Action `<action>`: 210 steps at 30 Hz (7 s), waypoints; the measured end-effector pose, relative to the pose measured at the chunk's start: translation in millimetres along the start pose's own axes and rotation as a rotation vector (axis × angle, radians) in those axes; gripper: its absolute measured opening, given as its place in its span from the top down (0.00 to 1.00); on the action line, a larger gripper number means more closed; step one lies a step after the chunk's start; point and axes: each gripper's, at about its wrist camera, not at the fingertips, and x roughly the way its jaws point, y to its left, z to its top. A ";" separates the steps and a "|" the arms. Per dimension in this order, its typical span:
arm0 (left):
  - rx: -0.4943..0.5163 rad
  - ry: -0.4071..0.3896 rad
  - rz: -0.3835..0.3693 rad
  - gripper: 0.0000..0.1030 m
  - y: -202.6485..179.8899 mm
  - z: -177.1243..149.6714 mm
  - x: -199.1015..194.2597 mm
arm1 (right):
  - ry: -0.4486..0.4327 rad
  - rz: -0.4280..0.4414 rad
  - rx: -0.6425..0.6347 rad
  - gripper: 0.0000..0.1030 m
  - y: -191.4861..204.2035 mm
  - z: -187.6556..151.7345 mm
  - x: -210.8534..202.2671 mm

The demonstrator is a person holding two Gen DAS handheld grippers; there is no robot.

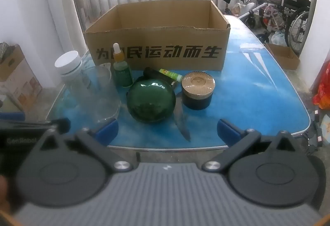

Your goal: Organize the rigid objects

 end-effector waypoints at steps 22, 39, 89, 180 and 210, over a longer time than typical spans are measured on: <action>-0.023 -0.009 0.024 0.00 4.5 0.4 -0.9 | 0.020 -0.015 0.008 0.01 -0.4 0.7 4.9; -0.011 -0.015 0.030 0.00 2.3 0.7 -3.4 | 0.025 -0.016 0.010 0.01 -0.4 1.3 5.0; 0.030 -0.078 0.016 0.00 0.8 5.3 -6.7 | 0.041 -0.043 0.010 0.01 -1.5 1.8 11.4; 0.179 -0.237 -0.317 0.29 7.0 -33.3 59.3 | 0.189 0.403 -0.198 0.90 67.8 62.1 80.1; 0.266 -0.420 -0.227 0.30 0.4 7.9 -24.3 | 0.043 0.498 -0.228 0.87 63.0 95.8 13.9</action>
